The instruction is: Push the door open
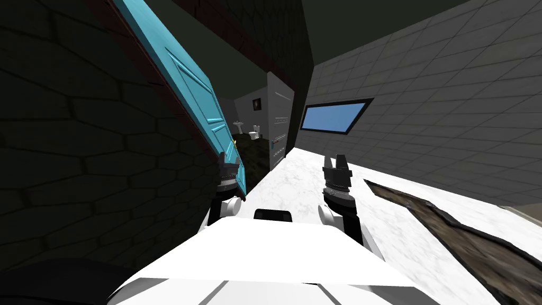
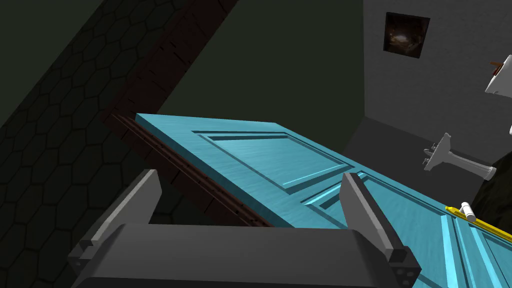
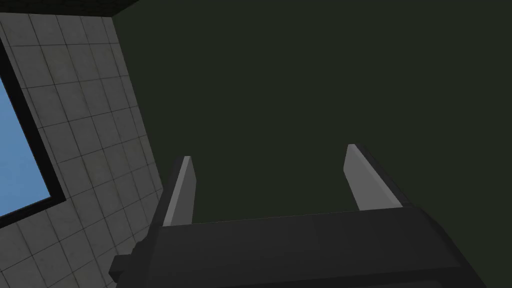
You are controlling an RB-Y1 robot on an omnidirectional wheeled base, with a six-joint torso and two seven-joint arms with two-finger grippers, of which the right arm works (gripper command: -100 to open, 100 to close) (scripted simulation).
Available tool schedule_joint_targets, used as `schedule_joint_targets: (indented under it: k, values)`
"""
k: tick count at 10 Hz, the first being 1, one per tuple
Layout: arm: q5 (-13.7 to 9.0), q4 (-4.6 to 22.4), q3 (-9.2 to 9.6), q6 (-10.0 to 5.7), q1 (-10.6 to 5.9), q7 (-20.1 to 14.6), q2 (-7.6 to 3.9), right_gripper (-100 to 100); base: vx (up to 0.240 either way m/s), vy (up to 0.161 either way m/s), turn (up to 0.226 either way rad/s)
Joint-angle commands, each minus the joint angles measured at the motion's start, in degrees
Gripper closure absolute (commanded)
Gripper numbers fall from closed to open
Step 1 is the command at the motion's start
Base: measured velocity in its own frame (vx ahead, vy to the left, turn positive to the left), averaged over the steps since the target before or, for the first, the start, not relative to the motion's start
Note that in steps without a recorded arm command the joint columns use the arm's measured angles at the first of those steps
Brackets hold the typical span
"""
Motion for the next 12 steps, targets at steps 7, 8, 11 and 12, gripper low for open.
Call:
schedule_joint_targets:
  k: [7, 8, 11, 12]
  values:
    - [-2.3, 9.1, 0.88, 0.52, -5.54, 0.0, -1.74, -100, 0.085, -0.062, 0.112]
    - [-2.5, 10.1, 0.98, 0.58, -6.13, 0.0, -1.9, -100, 0.099, -0.07, 0.136]
    - [-3.4, 13.6, 1.32, 0.78, -8.26, 0.0, -2.39, -100, 0.073, -0.069, 0.109]
    - [-3.7, 14.8, 1.43, 0.85, -9.0, 0.0, -2.56, -100, 0.076, -0.072, 0.118]
